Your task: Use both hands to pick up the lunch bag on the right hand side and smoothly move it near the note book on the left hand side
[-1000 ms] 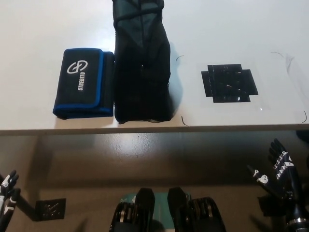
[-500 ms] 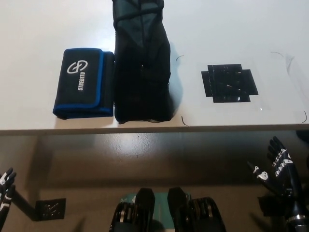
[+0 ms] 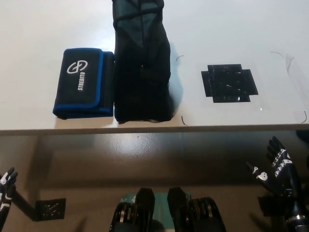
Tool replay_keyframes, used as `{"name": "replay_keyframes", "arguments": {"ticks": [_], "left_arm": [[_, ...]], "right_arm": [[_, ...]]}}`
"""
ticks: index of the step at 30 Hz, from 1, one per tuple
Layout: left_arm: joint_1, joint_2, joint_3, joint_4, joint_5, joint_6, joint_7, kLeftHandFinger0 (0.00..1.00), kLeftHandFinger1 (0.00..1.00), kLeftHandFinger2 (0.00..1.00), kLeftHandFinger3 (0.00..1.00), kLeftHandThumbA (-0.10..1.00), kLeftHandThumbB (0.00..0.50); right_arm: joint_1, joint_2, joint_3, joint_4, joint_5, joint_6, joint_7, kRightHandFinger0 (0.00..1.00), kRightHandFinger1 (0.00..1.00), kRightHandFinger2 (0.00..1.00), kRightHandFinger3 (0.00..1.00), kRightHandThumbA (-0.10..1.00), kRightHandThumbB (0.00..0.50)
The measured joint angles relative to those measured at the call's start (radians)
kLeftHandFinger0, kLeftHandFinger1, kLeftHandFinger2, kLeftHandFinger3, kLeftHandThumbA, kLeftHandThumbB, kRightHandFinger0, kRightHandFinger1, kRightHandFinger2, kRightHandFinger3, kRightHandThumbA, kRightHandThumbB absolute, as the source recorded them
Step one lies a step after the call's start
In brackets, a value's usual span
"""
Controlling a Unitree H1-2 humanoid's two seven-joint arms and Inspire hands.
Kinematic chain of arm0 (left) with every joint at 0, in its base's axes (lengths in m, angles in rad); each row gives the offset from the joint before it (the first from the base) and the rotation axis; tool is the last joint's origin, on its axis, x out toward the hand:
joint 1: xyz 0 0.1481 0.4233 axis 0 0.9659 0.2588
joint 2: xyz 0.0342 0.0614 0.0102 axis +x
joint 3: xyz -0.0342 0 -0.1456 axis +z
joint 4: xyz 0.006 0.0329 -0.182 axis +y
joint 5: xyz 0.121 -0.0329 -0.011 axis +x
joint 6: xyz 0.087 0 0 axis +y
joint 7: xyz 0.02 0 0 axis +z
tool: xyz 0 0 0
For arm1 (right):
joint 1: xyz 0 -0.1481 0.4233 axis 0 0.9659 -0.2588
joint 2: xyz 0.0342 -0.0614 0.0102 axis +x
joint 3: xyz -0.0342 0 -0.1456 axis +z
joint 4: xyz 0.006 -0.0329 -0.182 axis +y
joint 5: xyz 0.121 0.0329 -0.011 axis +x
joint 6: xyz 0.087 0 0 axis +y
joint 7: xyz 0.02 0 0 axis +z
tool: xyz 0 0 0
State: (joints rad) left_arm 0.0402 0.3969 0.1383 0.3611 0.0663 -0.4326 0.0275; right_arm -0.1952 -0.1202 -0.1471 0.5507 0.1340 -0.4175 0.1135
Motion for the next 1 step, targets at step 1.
{"name": "replay_keyframes", "arguments": {"ticks": [1], "left_arm": [[0.0,0.0,0.0,0.0,0.0,0.0,0.0,1.0,1.0,1.0,1.0,1.0,0.206]], "right_arm": [[0.0,0.0,0.0,0.0,0.0,0.0,0.0,1.0,1.0,1.0,1.0,1.0,0.211]]}}
